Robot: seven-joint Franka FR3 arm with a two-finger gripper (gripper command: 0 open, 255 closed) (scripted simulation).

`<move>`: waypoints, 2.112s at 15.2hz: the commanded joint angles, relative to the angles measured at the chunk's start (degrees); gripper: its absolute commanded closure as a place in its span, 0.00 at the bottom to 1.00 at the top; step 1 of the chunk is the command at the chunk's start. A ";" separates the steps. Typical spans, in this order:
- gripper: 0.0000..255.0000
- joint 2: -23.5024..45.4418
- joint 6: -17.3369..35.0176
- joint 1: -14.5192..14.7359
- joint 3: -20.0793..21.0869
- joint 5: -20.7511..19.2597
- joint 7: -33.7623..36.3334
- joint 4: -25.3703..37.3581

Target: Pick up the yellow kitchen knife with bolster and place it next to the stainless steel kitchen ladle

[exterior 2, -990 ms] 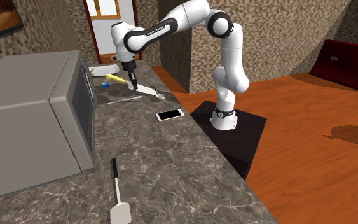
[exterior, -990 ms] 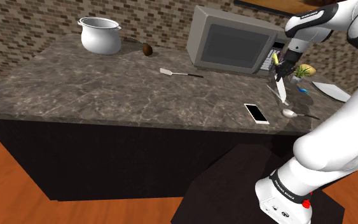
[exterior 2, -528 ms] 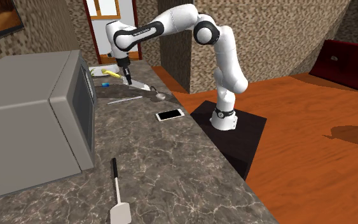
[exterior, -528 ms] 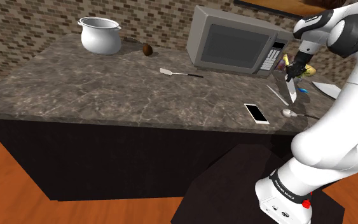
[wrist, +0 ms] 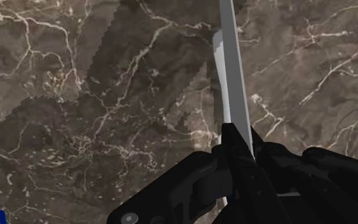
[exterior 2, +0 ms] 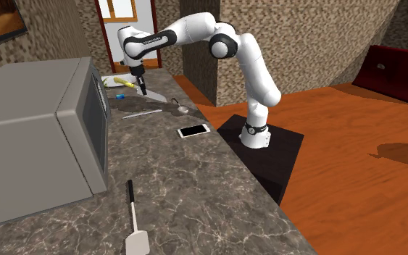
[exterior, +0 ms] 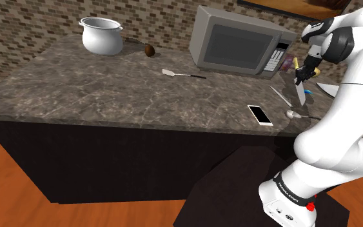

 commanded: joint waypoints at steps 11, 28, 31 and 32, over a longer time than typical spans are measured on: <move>1.00 2.14 8.12 0.22 0.72 1.17 -0.55 -6.22; 0.00 3.71 11.60 0.09 1.19 1.96 -0.91 -8.28; 0.00 3.25 9.90 0.08 1.03 1.68 -0.71 -6.99; 0.00 2.87 8.17 0.05 0.89 1.43 -0.53 -5.58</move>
